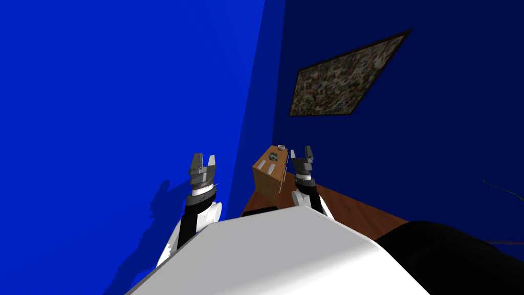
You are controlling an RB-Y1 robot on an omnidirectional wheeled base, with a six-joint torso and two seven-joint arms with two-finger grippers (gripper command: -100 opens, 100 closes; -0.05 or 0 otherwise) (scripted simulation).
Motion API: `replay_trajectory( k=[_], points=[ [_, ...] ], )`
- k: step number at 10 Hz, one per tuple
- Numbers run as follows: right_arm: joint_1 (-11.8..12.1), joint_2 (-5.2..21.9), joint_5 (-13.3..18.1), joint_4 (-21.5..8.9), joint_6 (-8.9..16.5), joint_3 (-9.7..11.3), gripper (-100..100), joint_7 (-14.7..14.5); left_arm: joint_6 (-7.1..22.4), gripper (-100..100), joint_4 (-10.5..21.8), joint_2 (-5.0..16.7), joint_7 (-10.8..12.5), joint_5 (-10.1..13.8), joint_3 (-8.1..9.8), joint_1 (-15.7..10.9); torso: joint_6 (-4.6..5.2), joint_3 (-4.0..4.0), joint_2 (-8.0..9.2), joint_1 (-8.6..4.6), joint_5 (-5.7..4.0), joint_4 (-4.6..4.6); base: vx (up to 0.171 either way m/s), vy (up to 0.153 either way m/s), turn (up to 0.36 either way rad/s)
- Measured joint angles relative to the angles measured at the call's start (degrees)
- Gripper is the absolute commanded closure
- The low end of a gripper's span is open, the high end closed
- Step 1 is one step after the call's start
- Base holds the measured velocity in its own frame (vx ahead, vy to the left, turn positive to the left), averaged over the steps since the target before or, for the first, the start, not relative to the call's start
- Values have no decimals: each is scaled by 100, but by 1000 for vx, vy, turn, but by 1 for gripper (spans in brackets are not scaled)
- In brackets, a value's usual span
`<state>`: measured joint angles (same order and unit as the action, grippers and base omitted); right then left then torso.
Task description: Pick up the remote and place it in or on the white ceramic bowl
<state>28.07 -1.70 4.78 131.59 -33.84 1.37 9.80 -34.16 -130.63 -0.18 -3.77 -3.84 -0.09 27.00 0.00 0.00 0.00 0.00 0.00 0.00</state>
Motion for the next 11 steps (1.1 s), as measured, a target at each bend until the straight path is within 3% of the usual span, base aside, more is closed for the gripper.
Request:
replay_trajectory(
  k=[6, 11],
  points=[
    [455, 910, -61, -60, -98, -203, -100, -158, 0, 0, 0, 0, 0, 0, 0, 0, 1, 1, 1, -12, -3, 0, -1, -19, 176],
    [1112, 1706, -3, -166, -204, -398, -100, -350, 0, 0, 0, 1, 0, 0, 0, -1, -2, 3, 5, -19, -4, 1, -15, -45, 290]
  ],
)
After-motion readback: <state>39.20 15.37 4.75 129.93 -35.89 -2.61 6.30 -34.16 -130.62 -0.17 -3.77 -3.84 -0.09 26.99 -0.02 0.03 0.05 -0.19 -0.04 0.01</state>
